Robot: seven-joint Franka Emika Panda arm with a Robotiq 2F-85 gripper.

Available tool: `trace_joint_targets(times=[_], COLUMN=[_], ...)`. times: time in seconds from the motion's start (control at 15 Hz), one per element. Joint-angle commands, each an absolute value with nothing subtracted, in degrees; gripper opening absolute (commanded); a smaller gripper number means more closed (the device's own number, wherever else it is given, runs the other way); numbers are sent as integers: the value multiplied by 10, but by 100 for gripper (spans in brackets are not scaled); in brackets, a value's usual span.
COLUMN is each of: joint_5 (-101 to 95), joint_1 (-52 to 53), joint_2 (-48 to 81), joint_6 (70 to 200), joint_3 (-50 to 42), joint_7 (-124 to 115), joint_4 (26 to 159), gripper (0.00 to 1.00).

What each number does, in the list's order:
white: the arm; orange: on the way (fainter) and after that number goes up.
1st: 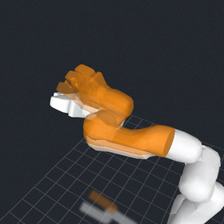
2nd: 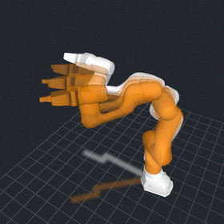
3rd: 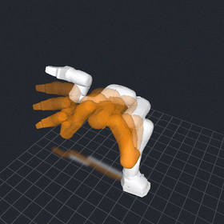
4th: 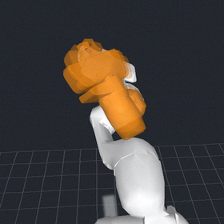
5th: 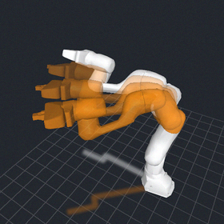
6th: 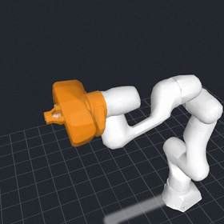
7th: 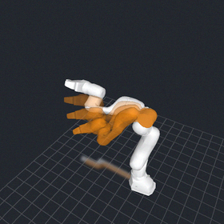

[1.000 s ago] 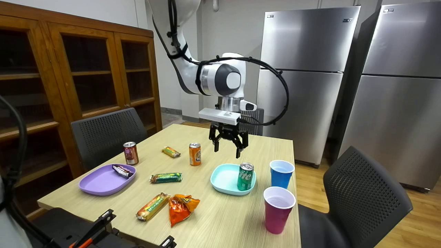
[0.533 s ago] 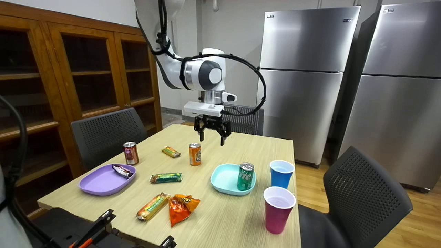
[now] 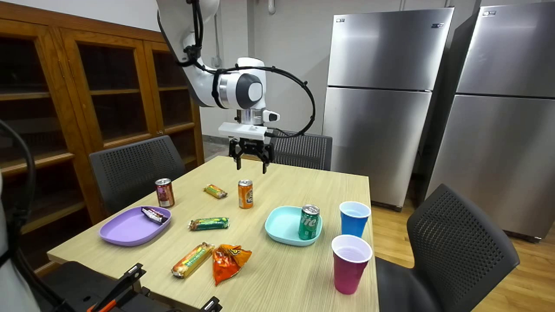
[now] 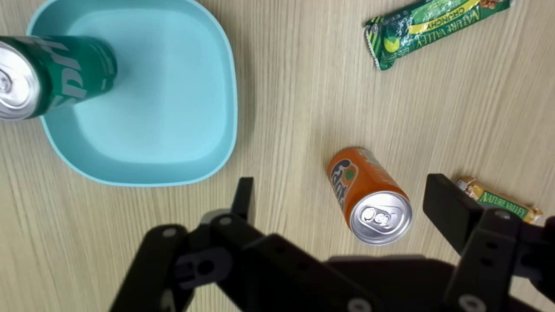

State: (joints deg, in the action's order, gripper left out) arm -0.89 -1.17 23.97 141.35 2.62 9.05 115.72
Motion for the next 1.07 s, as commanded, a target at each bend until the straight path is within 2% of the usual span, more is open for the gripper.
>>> trace_joint_targets(times=[0.0, 1.0], joint_5=[-14, -29], joint_1=[-3, 22], joint_2=[267, 391], joint_6=[1412, 1393], joint_3=[36, 47], joint_7=[109, 124], joint_4=[1122, 988], gripper=[100, 100])
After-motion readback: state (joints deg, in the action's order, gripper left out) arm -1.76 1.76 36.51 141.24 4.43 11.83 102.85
